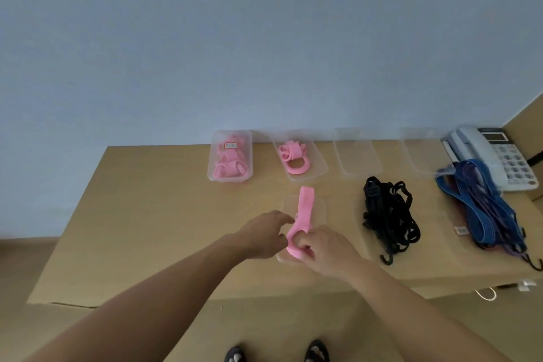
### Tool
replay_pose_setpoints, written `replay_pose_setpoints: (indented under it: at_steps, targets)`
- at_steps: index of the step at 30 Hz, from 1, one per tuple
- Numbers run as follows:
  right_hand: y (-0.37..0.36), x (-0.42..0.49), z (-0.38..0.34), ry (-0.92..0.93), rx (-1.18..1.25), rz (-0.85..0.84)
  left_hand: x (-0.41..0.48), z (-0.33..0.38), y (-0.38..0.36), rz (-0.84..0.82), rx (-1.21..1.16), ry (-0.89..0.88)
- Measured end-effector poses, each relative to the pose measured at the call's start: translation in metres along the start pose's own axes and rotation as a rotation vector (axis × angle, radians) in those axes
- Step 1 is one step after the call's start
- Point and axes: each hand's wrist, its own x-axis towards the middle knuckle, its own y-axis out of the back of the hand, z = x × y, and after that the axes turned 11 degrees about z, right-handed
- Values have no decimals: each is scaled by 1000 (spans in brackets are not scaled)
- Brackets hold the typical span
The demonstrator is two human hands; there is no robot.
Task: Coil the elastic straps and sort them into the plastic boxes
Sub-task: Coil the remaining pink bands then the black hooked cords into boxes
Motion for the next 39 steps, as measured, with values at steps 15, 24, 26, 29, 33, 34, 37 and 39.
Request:
replay_pose_setpoints:
  at_steps: [15,24,26,29,33,34,37,39]
  targets:
    - [221,31,-29,-37,400,495,-9,104,147,403,-499,-114]
    - [270,24,-51,15,585,633,-30,133,193,262,-852,-137]
    - [272,24,-55,32,628,662,-33,135,198,208,-915,-122]
    - [274,22,-62,60,692,684,-37,137,203,176,-931,-91]
    - [275,18,-67,109,756,683,-41,136,205,192,-930,-143]
    - [276,18,-66,103,765,684,-42,136,206,191,-938,-164]
    - [279,14,-64,58,835,636,-45,137,209,220,-916,-212]
    - [281,13,-63,6,865,573,-46,138,208,280,-856,-235]
